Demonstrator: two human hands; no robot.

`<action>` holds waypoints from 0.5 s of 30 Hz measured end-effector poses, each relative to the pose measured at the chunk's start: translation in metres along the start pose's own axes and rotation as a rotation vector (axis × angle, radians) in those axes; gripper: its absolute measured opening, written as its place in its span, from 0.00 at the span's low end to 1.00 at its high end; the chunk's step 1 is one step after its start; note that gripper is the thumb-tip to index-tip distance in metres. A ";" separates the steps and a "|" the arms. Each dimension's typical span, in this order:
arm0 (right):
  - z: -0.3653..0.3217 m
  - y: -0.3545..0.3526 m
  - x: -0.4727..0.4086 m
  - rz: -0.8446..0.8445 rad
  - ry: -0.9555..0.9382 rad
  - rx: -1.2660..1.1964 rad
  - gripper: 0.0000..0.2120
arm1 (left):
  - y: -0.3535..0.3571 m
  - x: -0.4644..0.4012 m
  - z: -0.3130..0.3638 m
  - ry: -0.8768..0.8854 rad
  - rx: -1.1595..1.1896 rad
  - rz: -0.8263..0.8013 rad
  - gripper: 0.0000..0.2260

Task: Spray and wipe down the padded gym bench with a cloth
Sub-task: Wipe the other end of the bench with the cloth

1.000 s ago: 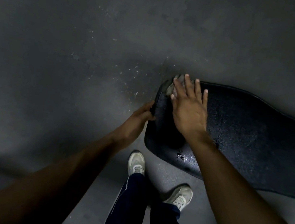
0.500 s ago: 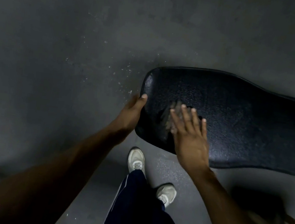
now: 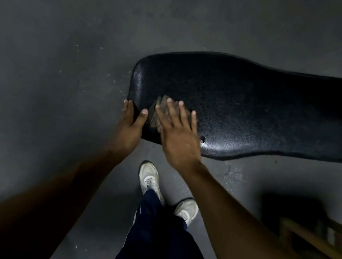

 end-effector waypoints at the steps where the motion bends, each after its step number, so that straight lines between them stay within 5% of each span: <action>1: 0.003 0.007 0.014 -0.001 -0.019 0.016 0.32 | -0.001 0.000 -0.002 0.001 -0.015 0.001 0.31; 15: 0.140 -0.001 0.097 0.149 0.508 -0.280 0.27 | 0.007 -0.011 -0.013 -0.003 -0.189 -0.022 0.35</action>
Point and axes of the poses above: each hand's wrist, its own x-axis away from the middle knuckle, its own y-axis out of the palm, z = x × y, the point moved 2 cm from there along -x, towards the middle knuckle, and after that the axes turned 5 degrees about -z, right-handed, at the moved point
